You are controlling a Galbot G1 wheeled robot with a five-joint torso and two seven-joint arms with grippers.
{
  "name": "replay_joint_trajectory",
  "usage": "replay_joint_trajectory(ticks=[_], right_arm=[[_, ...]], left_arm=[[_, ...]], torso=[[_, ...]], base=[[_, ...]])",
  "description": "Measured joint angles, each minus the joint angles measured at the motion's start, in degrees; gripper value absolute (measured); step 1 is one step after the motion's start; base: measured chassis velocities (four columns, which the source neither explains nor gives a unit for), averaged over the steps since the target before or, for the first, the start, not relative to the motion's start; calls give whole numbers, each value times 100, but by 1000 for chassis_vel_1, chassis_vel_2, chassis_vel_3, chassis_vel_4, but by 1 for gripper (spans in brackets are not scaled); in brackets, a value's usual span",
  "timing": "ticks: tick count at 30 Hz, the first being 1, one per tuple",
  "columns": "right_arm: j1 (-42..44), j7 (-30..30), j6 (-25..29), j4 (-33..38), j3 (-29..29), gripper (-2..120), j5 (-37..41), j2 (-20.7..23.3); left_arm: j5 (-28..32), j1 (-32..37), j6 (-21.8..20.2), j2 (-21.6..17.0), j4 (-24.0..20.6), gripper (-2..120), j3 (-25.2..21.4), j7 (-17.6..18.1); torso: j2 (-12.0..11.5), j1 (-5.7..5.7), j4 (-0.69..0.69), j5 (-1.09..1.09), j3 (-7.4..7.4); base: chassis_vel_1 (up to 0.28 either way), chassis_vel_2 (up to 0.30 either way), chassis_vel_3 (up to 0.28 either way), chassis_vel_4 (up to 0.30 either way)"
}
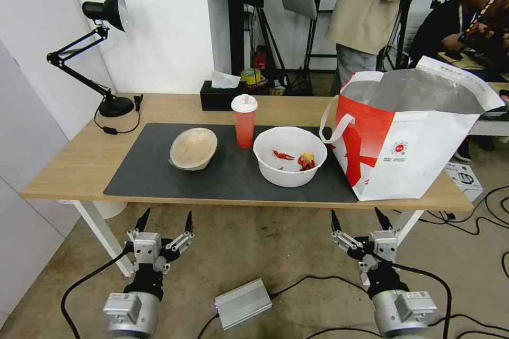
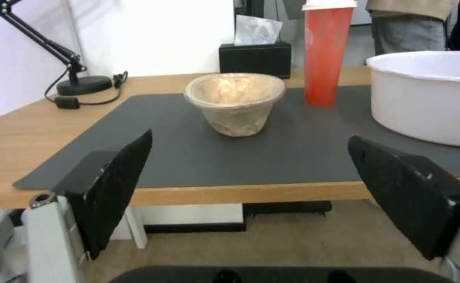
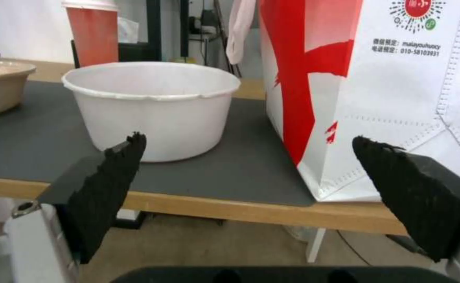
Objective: Pick up the trash from the table and place it into the takeout bag.
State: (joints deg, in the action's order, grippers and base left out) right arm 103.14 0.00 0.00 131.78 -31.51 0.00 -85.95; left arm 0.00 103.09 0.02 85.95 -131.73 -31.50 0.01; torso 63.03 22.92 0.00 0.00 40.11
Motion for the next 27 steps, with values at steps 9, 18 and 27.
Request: replay_joint_trajectory(ticks=[9, 18, 27], right_arm=[[-546, -59, 754, -1172, -431, 100, -287, 105], [-879, 100, 1240, -1449, -677, 100, -75, 480], [-716, 322, 1145, -731, -618, 100, 48, 892]], left_arm=[[-321, -754, 960, 156, 1228, 100, 453, 691], [-490, -1371, 1913, 263, 2223, 100, 837, 1212], [-275, -1237, 2217, 116, 1945, 100, 680, 951]], torso=[[0, 0, 0, -1, 0], [-2, 2, -2, 2, 1], [-1, 1, 0, 0, 0]], base=[[0, 0, 0, 0], [0, 0, 0, 0], [0, 0, 0, 0]])
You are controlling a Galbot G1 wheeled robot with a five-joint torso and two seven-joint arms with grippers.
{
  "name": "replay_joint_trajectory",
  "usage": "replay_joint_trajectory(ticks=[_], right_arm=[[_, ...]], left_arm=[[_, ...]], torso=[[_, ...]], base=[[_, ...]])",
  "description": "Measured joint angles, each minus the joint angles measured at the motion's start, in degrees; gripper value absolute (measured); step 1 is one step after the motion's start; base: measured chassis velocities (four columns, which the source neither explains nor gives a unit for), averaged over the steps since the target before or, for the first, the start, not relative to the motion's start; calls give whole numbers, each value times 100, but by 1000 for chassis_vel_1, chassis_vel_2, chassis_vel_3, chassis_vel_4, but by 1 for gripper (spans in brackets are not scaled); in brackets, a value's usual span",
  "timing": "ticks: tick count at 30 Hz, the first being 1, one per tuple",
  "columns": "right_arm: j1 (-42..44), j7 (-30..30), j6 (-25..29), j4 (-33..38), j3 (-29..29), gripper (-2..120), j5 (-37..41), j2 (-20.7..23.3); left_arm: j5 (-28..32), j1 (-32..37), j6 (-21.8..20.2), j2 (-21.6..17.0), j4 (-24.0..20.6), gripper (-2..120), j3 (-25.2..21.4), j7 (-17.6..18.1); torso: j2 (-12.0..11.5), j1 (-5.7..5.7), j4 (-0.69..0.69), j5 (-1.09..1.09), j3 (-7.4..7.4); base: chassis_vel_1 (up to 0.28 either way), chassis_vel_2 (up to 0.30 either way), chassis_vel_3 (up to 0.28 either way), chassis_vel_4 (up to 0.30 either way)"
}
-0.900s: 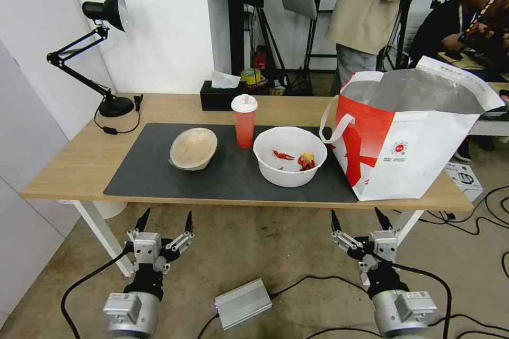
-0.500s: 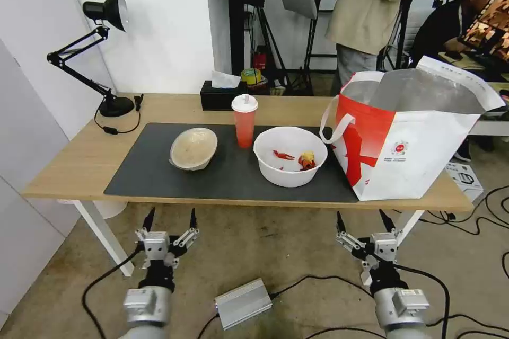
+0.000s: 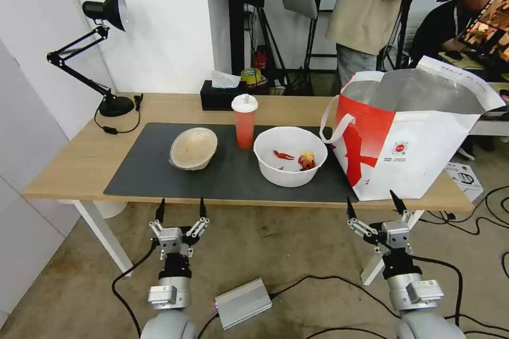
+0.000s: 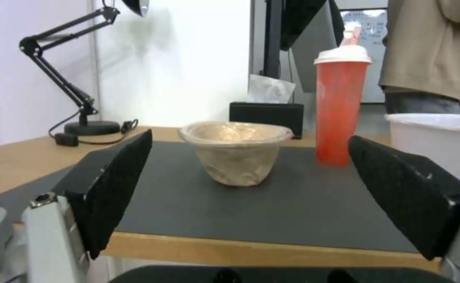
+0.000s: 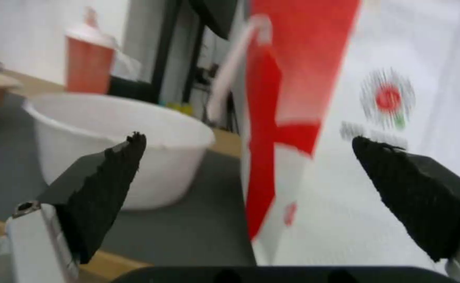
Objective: Pick up the trash from the table and place it into the takeout bag.
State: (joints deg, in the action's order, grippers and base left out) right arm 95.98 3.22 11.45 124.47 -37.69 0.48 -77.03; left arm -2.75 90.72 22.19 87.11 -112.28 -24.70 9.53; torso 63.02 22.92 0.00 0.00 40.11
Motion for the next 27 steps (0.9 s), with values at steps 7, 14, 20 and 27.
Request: replay_joint_trajectory(ticks=[7, 14, 20, 27], right_arm=[[201, 85, -123, 494, 9, 100, 287, 408], [338, 171, -168, 786, 95, 100, 411, 623], [302, 201, -349, 979, 97, 100, 685, 1133], [-112, 107, -628, 975, 97, 100, 1406, 2414]], left_arm=[[8, 120, 16, -135, -143, 100, -95, -72], [88, 182, 52, -313, -220, 100, -145, -153], [125, 193, 133, -390, -198, 100, -151, -197], [168, 156, 229, -405, -60, 100, -126, -261]], torso=[[1, 0, 0, 0, 0], [1, -1, 0, 0, 0], [1, -1, 0, -1, 0], [1, -1, 0, -1, 0]], base=[[0, 0, 0, 0], [0, 0, 0, 0], [0, 0, 0, 0], [0, 0, 0, 0]])
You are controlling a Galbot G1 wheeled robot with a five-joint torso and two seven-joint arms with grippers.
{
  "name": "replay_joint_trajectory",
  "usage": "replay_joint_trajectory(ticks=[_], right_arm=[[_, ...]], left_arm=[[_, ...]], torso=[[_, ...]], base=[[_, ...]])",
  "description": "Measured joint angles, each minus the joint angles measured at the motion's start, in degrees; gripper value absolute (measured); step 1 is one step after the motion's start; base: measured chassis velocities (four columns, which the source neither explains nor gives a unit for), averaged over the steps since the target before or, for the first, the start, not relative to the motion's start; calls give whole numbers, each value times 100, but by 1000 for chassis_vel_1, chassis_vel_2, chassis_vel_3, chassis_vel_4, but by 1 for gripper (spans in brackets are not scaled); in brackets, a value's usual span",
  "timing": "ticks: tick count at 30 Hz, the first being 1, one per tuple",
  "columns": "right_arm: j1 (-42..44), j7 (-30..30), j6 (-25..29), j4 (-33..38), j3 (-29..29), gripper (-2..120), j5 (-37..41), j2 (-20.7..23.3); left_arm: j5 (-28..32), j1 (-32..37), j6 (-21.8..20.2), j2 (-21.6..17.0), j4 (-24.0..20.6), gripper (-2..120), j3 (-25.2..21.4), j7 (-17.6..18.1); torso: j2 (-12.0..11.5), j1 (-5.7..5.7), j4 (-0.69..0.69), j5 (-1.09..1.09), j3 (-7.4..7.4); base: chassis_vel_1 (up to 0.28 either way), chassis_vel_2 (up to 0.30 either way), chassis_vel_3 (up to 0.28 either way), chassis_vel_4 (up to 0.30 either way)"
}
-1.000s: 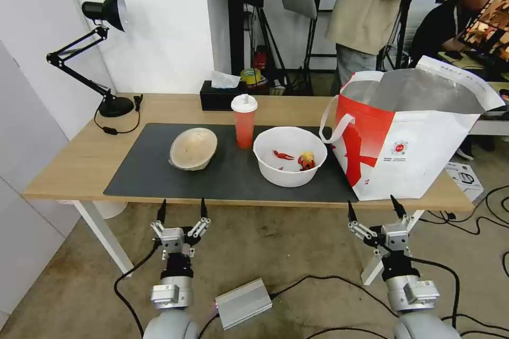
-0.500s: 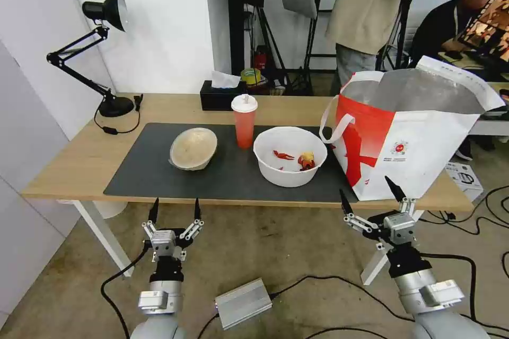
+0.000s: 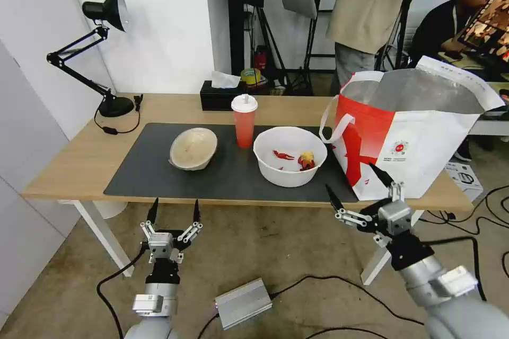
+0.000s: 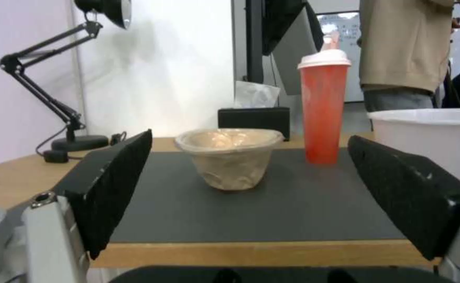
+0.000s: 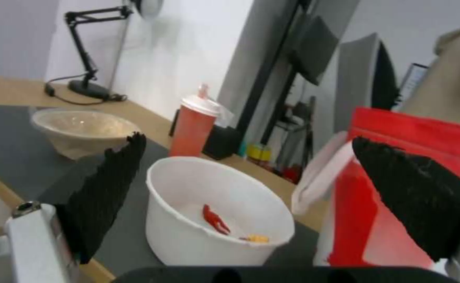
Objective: Pick up the trash from the table and place it into the takeout bag.
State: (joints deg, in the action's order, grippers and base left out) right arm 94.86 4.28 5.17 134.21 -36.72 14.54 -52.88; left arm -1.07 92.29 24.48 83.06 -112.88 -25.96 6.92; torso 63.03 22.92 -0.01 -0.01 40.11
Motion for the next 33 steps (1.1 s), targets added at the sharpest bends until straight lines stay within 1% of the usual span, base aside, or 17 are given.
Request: replay_joint_trajectory(ticks=[1, 3, 6, 7, 11, 17, 20, 21, 25, 26, 30, 31, 33], right_arm=[[0, 0, 0, 0, 0, 100, 0, 0], [-375, -57, -107, -118, 112, 100, 391, 568], [-820, -47, -218, -272, 260, 100, 742, 1056], [-820, -47, -218, -272, 260, 100, 742, 1056], [-1437, 197, -299, -555, 490, 100, 1189, 1538], [-1750, 470, -355, -744, 748, 100, 1611, 1798], [-2073, 581, -357, -968, 1145, 100, 1833, 1988], [-2073, 581, -357, -968, 1145, 100, 1833, 1988], [-2651, 709, -427, -1162, 1874, 100, 2068, 2277], [-2651, 709, -427, -1162, 1874, 100, 2068, 2277], [-3292, 839, -550, -1192, 2438, 100, 2324, 2601], [-3292, 839, -550, -1192, 2438, 100, 2324, 2601], [-3653, 924, -590, -1234, 2747, 100, 2427, 2763]], left_arm=[[0, 0, 0, 0, 0, 100, 0, 0], [-2, -11, 13, 42, 51, 100, 18, -19], [-6, -29, 26, 81, 105, 100, 17, -48], [-6, -29, 26, 81, 105, 100, 17, -48], [-6, -67, 39, 113, 170, 100, -7, -71], [-6, -111, 46, 144, 242, 100, -29, -84], [-7, -164, 60, 182, 351, 100, -33, -95], [-7, -164, 60, 182, 351, 100, -33, -95], [-27, -185, 74, 267, 435, 100, 10, -118], [-27, -185, 74, 267, 435, 100, 10, -118], [-35, -224, 75, 292, 470, 100, 22, -123], [-35, -224, 75, 292, 470, 100, 22, -123], [-35, -255, 75, 293, 497, 100, 19, -125]], torso=[[0, 0, 0, 0, 0], [0, 0, 1, 0, 0], [0, 0, 1, 0, 0], [0, 0, 1, 0, 0], [0, 1, 2, 0, 1], [0, 0, 0, 0, 0], [0, 0, 0, 0, 0], [0, 0, 0, 0, 0], [0, 0, 0, 1, 0], [0, 0, 0, 1, 0], [0, 0, 1, 1, 0], [0, 0, 1, 1, 0], [0, 0, 0, 2, 0]], base=[[0, 0, 0, 0], [0, 0, 0, 0], [0, 0, 0, 0], [0, 0, 0, 0], [0, 0, 0, 0], [0, 0, 0, 0], [0, 0, 0, 0], [0, 0, 0, 0], [0, 0, 0, 0], [0, 0, 0, 0], [0, 0, 0, 0], [0, 0, 0, 0], [0, 0, 0, 0]])
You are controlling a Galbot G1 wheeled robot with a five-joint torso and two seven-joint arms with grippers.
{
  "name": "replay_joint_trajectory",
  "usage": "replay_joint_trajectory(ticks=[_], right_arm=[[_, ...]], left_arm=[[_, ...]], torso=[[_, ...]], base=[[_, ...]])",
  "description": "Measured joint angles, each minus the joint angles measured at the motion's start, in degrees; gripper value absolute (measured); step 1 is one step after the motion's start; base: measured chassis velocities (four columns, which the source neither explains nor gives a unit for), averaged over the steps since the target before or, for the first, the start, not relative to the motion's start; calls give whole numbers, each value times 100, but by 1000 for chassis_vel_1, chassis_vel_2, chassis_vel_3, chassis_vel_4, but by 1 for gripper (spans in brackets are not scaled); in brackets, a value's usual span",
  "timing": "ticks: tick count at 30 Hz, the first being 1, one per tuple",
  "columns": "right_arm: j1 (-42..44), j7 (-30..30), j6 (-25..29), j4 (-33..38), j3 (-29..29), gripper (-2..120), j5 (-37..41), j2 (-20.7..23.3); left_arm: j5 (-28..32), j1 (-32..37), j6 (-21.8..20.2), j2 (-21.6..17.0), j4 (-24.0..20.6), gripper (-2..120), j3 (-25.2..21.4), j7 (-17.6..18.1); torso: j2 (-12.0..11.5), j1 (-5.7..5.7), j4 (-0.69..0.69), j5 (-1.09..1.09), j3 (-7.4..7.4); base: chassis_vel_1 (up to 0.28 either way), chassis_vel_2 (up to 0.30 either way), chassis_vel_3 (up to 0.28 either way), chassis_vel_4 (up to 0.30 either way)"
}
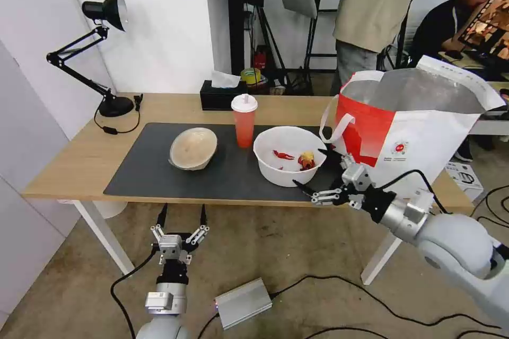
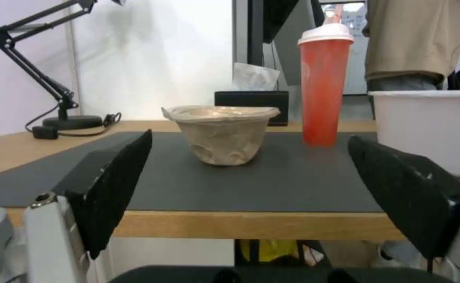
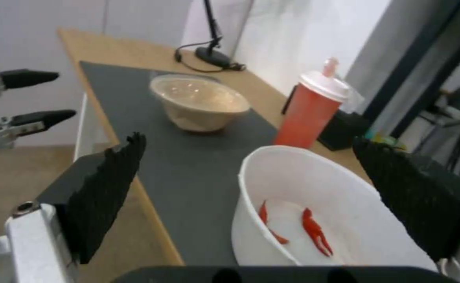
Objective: Pick up the trash from the table and place it into the takeout bag.
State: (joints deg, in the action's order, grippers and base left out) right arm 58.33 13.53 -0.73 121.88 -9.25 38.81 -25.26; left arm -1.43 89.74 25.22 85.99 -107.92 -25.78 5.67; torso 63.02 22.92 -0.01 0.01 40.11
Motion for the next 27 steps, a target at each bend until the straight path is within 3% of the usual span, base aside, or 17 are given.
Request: replay_joint_trajectory(ticks=[11, 27], right_arm=[[-1162, 182, -107, -465, 1184, 100, 136, 60], [-2559, 264, -218, -1046, 2395, 100, 338, -45]], left_arm=[[25, -31, 78, -8, 134, 100, -52, -29], [44, -145, 111, -1, 365, 100, -11, -54]], torso=[[0, 0, 1, -1, 0], [-1, 0, 0, -1, 0]], base=[[0, 0, 0, 0], [0, 0, 0, 0]])
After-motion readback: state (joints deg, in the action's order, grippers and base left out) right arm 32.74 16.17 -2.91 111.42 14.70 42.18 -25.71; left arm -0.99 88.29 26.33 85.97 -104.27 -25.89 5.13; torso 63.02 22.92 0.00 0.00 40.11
